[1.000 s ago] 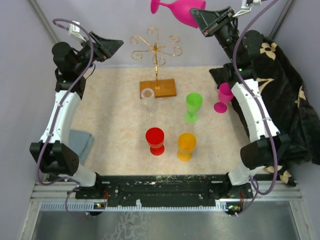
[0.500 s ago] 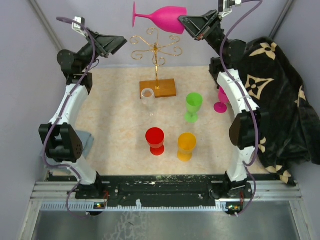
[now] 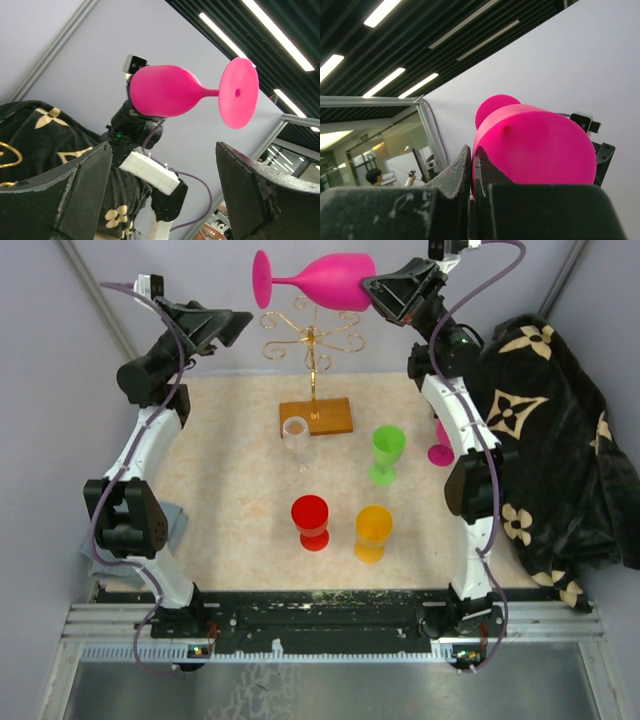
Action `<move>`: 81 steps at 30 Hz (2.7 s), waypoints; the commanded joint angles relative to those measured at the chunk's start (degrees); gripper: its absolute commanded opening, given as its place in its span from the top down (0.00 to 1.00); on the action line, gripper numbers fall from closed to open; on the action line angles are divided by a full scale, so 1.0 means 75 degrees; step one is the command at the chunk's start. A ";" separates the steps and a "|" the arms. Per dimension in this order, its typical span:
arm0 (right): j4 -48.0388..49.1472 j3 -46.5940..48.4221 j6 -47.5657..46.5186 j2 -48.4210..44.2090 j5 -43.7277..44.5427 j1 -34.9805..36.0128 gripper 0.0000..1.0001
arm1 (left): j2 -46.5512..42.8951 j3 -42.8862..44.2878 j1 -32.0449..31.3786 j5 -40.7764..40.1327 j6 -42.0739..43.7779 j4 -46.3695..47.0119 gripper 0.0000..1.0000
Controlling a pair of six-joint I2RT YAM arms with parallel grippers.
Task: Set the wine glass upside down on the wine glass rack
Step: Turn the wine glass upside down at the wine rack.
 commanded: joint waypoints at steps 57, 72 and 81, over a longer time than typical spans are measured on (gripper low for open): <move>0.1083 -0.1075 0.0163 -0.0096 -0.0046 0.0097 0.55 | 0.0342 0.1084 -0.0531 -0.1017 -0.1979 0.1556 1.00; -0.0525 -0.2595 -0.1420 -0.1413 -0.1005 -0.0553 0.55 | 0.0559 0.2600 0.0344 0.0004 0.1518 -0.2770 1.00; -0.1712 -0.3010 -0.2652 -0.1961 -0.1499 -0.0559 0.56 | 0.1044 0.3571 0.0481 -0.0381 0.3935 -0.5373 1.00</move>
